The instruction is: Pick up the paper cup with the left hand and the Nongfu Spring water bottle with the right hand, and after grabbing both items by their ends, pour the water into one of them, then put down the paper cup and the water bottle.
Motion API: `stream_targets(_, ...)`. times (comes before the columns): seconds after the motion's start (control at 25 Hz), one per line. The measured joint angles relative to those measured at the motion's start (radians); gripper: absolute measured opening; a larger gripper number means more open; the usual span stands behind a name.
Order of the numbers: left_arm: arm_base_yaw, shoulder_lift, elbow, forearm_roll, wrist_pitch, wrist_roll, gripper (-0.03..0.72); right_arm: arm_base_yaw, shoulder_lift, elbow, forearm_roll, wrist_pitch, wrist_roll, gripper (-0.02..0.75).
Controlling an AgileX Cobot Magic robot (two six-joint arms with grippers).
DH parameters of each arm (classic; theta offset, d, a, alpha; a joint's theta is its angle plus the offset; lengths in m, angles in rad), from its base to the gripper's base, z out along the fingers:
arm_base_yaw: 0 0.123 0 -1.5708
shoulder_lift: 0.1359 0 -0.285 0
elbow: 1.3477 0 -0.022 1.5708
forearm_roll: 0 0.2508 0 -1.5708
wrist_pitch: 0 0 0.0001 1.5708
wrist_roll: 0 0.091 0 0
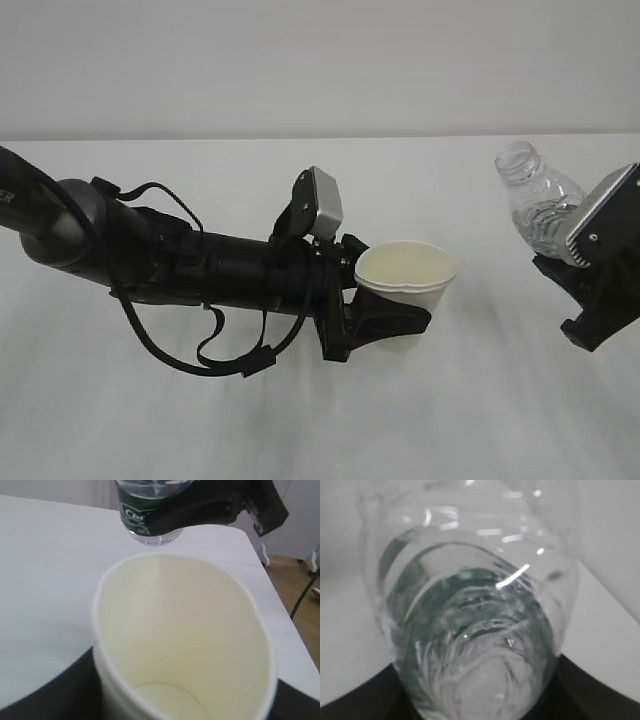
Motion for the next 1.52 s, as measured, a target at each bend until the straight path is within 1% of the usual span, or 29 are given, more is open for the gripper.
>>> stream_targets(0.16,0.000,0.000,0.000,0.002,-0.046,0.000,0.452,0.000,0.000,0.000,0.000,0.000,-0.041,0.421)
stream_targets(0.64,0.000,0.000,0.000,0.043,-0.073,0.000,0.452,0.000,0.000,0.000,0.000,0.000,-0.153,0.421)
stream_targets(0.92,-0.039,0.000,-0.002,0.048,-0.068,0.000,0.452,0.000,0.000,0.000,0.002,0.002,-0.239,0.421)
stream_targets(1.12,-0.054,0.000,-0.006,0.046,-0.040,0.000,0.452,0.000,0.000,0.000,0.002,0.002,-0.299,0.421)
stream_targets(1.52,-0.054,0.000,-0.006,0.005,-0.012,0.011,0.452,0.000,0.000,0.000,0.002,0.002,-0.414,0.421)
